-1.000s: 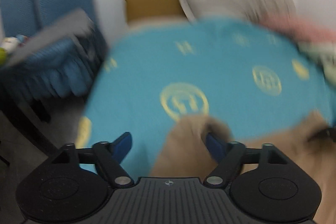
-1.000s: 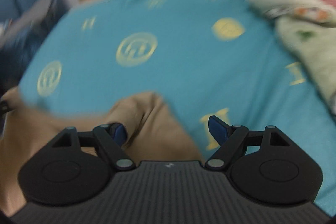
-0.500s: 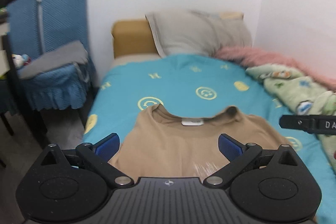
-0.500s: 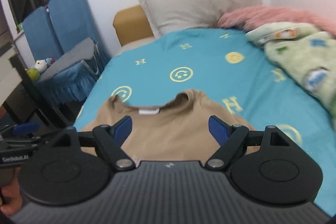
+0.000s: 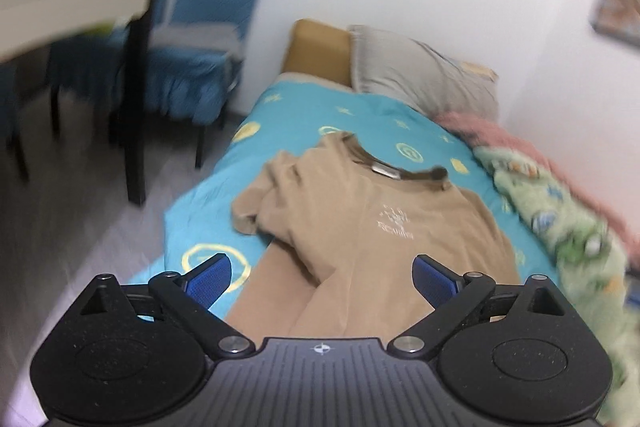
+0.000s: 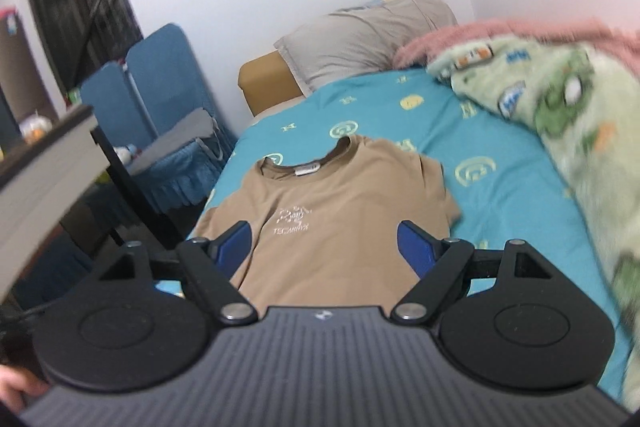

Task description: Fold clothes

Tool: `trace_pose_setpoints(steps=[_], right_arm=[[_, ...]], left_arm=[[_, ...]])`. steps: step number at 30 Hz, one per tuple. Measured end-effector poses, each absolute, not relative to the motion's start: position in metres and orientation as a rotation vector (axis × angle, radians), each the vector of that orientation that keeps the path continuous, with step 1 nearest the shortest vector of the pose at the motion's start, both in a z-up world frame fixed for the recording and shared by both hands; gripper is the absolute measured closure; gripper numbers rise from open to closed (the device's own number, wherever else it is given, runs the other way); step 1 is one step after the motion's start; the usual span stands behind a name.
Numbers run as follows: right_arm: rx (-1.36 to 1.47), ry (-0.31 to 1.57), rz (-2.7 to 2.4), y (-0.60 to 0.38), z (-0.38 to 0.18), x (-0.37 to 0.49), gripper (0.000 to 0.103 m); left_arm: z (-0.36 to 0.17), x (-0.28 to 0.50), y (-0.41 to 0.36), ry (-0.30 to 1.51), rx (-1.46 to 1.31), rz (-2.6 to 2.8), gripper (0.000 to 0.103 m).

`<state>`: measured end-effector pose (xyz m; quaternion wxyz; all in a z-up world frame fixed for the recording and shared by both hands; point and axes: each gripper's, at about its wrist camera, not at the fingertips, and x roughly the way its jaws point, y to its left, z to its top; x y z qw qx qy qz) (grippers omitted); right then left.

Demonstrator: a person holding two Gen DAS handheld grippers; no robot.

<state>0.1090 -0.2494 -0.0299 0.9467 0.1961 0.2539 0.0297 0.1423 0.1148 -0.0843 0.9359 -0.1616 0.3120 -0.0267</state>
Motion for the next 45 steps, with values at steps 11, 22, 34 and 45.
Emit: trace_pose_setpoints(steps=[11,22,34,45], right_arm=[[0.483,0.576,-0.004,-0.270,-0.068,0.147,0.022],[0.505,0.653,-0.024,-0.266,-0.100,0.202,0.022],[0.469,0.634,-0.081,-0.266,-0.100,0.204,0.022],[0.330,0.563,-0.058,-0.253,-0.088,0.199,0.022]], left_arm=[[-0.160,0.259,0.184,0.709,-0.650,0.114,0.034],[-0.200,0.379,0.159,0.789,-0.429,0.136,0.085],[-0.141,0.440,0.156,0.658,0.134,0.431,0.096],[-0.133,0.311,0.116,0.690,-0.015,0.198,0.027]])
